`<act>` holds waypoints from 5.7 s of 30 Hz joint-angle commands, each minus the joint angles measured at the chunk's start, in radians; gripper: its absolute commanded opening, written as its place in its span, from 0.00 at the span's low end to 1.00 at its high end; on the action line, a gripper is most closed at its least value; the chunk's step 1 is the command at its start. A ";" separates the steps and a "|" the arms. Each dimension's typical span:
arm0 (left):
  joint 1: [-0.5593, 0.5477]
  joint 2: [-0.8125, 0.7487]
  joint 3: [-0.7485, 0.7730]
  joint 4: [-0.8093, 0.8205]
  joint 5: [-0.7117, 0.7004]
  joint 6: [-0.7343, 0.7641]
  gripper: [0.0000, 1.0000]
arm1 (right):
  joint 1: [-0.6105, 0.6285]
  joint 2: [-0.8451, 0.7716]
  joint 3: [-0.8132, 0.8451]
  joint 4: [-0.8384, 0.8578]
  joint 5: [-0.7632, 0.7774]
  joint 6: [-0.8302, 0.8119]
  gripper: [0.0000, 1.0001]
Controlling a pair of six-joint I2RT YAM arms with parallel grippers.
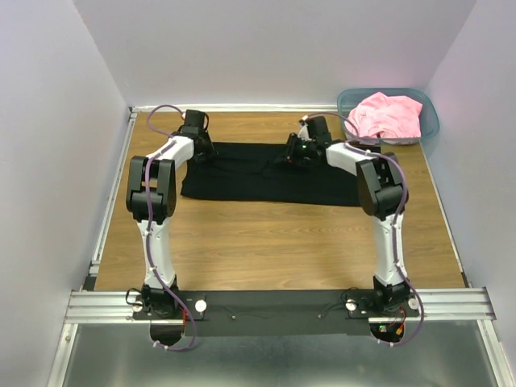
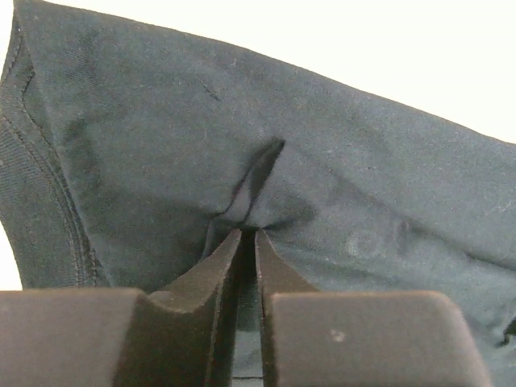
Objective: Fold and stack the t-shirts
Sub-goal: Fold the tshirt
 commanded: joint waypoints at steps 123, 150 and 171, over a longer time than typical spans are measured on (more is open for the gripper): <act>-0.098 0.044 0.011 -0.179 -0.375 -0.115 0.48 | 0.086 -0.604 -0.767 -0.544 0.480 -0.221 0.63; -0.056 0.237 0.658 -0.241 -0.303 0.134 0.70 | 0.891 -0.247 -0.064 -0.827 0.432 -0.215 0.66; -0.278 -0.177 0.048 -0.181 -0.334 -0.218 0.72 | 0.754 -0.716 -0.601 -0.724 0.597 -0.164 0.69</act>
